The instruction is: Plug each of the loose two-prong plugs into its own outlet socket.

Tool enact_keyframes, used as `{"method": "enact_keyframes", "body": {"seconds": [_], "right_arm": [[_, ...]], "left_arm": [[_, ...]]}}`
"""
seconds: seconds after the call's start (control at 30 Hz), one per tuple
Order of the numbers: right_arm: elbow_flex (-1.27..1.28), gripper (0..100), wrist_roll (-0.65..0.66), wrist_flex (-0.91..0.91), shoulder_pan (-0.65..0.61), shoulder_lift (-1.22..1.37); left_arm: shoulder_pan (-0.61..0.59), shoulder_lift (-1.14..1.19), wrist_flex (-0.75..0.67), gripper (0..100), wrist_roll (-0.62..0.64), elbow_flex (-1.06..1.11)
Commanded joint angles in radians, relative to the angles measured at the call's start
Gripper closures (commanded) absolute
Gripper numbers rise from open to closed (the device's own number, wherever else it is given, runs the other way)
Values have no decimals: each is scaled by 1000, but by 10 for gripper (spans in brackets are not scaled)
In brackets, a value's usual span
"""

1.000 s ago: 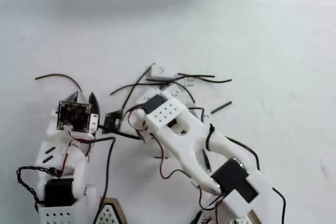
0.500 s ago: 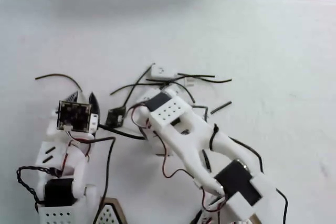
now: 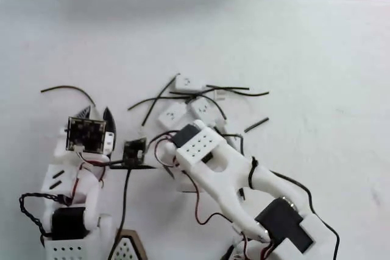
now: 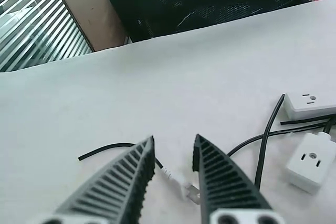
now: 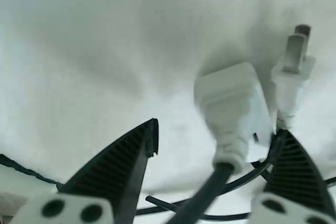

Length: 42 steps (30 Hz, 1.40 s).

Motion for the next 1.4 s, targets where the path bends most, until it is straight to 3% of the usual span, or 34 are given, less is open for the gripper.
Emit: {"method": "enact_keyframes", "body": {"seconds": [0.0, 0.27, 0.53, 0.83, 1.0, 1.17, 1.37], "right_arm": [[6, 676, -2, -25, 21, -39], [8, 691, 0, -25, 21, 30], [-61, 841, 0, -4, 24, 85], [-235, 980, -2, 162, 31, 31], [-298, 964, -9, 237, 48, 33], [-296, 818, -9, 329, 45, 35], [-262, 802, -8, 294, 12, 41]], "left_arm": [[1, -7, -2, 865, 9, -28], [1, -7, -3, 865, 9, -28], [1, -7, -3, 865, 9, -28], [1, -7, -2, 865, 9, -28], [1, -7, -2, 865, 9, -26], [1, -7, 0, 865, 9, -26], [1, -7, -2, 865, 9, -26]]}}
